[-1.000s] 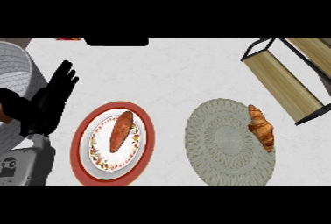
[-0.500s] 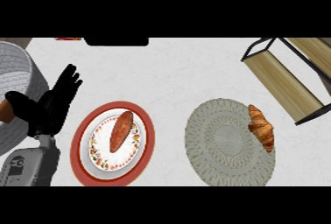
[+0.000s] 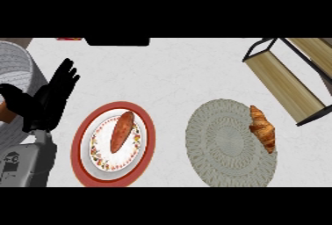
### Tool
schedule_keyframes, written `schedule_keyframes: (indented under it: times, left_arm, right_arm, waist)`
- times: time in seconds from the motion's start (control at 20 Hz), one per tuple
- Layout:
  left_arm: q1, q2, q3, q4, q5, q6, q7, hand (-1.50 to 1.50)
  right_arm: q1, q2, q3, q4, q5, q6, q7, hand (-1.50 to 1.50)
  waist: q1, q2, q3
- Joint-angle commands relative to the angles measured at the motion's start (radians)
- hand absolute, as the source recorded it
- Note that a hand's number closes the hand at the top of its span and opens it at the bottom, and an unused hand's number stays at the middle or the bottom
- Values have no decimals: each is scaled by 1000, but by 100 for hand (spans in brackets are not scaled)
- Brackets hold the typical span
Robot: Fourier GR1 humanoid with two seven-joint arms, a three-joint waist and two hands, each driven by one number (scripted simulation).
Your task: Pick the pear from the placemat and place it in the tiered shelf
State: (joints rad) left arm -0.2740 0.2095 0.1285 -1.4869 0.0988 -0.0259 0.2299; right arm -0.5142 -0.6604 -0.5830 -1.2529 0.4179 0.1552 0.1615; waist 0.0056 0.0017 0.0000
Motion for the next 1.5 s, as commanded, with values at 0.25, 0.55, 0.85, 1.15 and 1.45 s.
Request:
schedule_keyframes:
  times: [0.25, 0.55, 0.85, 1.15, 1.45]
  left_arm:
    - [-3, -33, -35, -15, -36, 25, -5, 0]
    - [9, -28, -27, -6, -32, 7, -22, 0]
    - [-11, 13, 27, 9, 12, -19, 4, 0]
    - [12, -19, -11, -55, -20, 15, 26, 0]
    - [20, -41, -21, -59, -23, 27, 27, 0]
  right_arm:
    - [-145, -70, -60, 383, 19, -236, -274, -150]
    - [-246, -171, -106, 547, -67, -202, -352, -150]
    - [-190, -290, -137, 638, -177, 141, -293, -150]
    - [-75, -516, -242, 790, -234, 287, -420, -150]
    - [-7, -649, -308, 908, -315, 519, -478, -150]
  waist:
    - [15, 5, 1]
    - [10, 4, 1]
    - [-4, 1, 1]
    - [-4, 2, 3]
    - [-7, -1, 3]
